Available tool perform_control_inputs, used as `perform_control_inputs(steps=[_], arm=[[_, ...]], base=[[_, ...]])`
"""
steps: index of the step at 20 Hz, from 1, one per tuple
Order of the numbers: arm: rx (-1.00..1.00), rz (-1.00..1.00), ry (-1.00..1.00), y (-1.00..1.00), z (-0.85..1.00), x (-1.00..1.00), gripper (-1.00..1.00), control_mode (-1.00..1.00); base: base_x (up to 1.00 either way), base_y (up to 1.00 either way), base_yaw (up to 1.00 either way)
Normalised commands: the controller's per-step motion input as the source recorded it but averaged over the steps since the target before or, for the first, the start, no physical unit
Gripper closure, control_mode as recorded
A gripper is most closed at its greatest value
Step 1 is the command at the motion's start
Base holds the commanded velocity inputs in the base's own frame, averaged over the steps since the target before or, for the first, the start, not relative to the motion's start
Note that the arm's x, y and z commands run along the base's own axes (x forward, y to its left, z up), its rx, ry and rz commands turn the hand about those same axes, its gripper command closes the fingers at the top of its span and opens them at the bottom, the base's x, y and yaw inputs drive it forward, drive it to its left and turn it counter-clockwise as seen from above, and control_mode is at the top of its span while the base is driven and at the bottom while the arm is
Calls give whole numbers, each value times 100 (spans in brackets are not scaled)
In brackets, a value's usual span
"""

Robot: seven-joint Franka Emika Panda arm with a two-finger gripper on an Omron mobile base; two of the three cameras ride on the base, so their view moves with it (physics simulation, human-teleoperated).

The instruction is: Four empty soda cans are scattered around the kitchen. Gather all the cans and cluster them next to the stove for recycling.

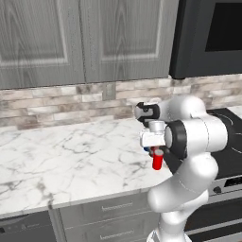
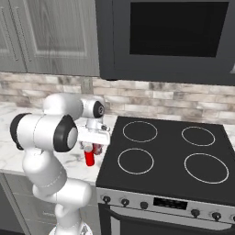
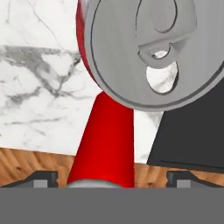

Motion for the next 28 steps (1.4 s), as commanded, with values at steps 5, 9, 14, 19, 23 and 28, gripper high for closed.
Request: perform_control_inputs(steps=[5,9,14,19,23,28], arm=[[0,0,-5,0,14,-20,-100,-100],[0,0,-13,0,5,-28,-100,-100],[0,0,-23,0,11,-24,-100,-100],[0,0,-32,0,12,-35,-100,-100],[0,0,-22,0,21,-41,-100,-100],[0,0,-16,0,35,-47,-100,-100]], base=[[0,0,0],[0,0,0],[0,0,0],[0,0,0],[0,0,0],[0,0,0]])
